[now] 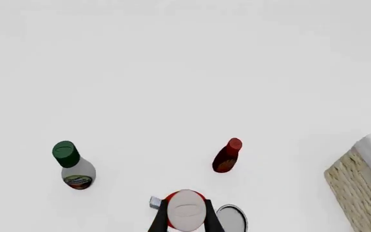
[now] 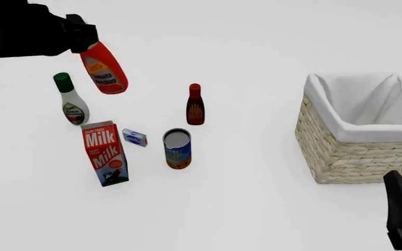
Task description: Pick the ketchup and place it in the basket.
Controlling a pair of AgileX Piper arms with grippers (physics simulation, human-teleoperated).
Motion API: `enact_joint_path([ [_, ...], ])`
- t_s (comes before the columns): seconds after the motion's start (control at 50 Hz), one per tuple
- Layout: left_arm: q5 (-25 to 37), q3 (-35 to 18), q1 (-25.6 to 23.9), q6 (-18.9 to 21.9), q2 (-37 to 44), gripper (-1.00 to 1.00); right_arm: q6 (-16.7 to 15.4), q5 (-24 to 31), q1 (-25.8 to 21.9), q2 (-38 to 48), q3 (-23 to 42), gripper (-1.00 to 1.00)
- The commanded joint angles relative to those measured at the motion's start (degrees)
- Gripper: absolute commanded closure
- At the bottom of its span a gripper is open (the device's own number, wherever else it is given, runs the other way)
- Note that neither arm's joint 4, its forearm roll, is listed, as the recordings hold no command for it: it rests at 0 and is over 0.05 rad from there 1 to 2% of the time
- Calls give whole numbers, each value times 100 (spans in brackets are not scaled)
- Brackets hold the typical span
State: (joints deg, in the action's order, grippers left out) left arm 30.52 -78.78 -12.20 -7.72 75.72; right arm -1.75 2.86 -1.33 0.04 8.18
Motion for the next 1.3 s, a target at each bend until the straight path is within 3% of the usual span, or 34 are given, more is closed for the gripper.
enact_joint_path([
  [0.02, 546, 58, -350, -60, -762, 100, -138, 551, -383, -2, 701, -100],
  [0.12, 653, 236, -490, -78, -964, 100, -120, 910, -919, 35, 886, -100],
  [0.34, 845, 356, -619, -74, -1221, 100, -221, 721, -1941, 857, 1284, -100],
  [0.68, 1090, 315, -901, 18, -1343, 100, -669, 379, -3467, 1940, 1689, -100],
  [0.84, 1287, 189, -1018, 32, -1415, 100, -507, 119, -3845, 2339, 1825, -100],
  [1.3, 1651, 127, -1552, -55, -1605, 100, -475, -362, -4681, 3304, 2363, -100],
])
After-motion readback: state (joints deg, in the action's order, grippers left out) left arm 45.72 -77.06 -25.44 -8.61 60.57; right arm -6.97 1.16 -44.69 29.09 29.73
